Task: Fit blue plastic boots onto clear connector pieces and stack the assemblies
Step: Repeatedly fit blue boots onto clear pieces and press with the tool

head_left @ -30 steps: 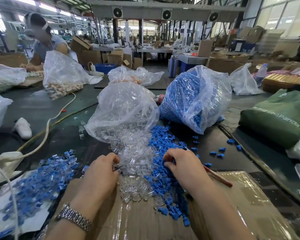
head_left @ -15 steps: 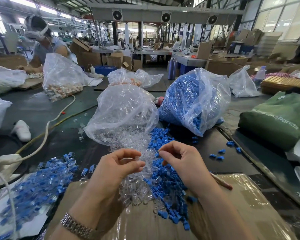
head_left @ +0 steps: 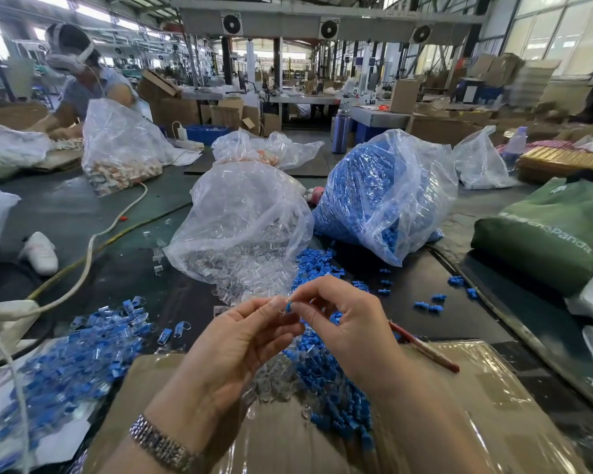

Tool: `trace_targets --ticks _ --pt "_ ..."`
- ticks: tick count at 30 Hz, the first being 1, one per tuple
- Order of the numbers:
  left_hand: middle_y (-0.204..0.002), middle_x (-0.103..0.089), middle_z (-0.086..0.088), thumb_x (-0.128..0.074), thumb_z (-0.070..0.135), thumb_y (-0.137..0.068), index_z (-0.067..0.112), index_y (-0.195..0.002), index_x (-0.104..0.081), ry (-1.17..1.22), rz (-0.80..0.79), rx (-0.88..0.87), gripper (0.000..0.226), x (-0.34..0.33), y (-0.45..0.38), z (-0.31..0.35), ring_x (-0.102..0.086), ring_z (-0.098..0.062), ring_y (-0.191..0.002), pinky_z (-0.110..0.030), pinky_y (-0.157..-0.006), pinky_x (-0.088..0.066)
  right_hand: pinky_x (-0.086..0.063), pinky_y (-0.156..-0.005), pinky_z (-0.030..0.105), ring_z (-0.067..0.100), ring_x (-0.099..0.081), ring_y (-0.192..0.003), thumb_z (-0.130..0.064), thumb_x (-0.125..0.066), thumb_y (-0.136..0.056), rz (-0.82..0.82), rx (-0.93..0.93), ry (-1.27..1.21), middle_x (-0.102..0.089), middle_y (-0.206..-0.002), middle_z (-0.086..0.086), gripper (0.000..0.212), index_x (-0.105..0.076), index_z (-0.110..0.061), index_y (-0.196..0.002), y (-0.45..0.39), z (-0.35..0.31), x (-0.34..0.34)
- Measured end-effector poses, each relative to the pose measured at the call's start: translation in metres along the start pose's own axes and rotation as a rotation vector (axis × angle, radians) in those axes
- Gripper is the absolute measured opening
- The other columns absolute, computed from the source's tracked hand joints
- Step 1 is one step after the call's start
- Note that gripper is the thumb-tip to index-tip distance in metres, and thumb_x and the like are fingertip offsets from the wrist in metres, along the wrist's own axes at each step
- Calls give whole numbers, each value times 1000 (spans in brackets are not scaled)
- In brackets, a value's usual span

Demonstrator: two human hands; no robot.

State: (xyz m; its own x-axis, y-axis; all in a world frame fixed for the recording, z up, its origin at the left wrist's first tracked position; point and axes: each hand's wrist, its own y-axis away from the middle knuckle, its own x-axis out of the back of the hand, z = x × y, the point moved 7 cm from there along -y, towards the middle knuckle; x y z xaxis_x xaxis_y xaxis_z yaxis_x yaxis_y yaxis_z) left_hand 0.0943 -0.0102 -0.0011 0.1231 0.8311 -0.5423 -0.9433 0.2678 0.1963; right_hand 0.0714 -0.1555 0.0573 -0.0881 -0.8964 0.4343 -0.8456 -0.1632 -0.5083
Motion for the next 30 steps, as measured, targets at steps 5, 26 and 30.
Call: trace_targets --ticks 5,26,30 --pt "-107 -73 -28 -74 12 -84 1 -104 -77 -46 -107 1 23 -3 3 3 -77 -29 -91 -25 -68 -61 -45 -73 15 13 -62 -84 -14 -72 -95 -5 17 54 -65 -88 -11 7 -70 -22 -95 -1 0 2" --pt "-100 -77 -19 -80 21 -73 14 -100 -81 -375 -113 -213 28 -8 10 16 -76 -32 -94 -24 -76 -59 -48 -75 16 7 -63 -88 -34 -71 -94 -83 -176 -35 -65 -93 -10 14 -62 -35 -105 -1 14 10" --pt "-104 -74 -26 -78 9 -74 7 -97 -79 -262 -105 -191 23 -5 9 14 -75 -35 -92 -29 -76 -61 -46 -99 36 15 -52 -120 -58 -62 -93 -46 -581 623 -53 -125 -6 46 -53 -28 -126 9 57 48"
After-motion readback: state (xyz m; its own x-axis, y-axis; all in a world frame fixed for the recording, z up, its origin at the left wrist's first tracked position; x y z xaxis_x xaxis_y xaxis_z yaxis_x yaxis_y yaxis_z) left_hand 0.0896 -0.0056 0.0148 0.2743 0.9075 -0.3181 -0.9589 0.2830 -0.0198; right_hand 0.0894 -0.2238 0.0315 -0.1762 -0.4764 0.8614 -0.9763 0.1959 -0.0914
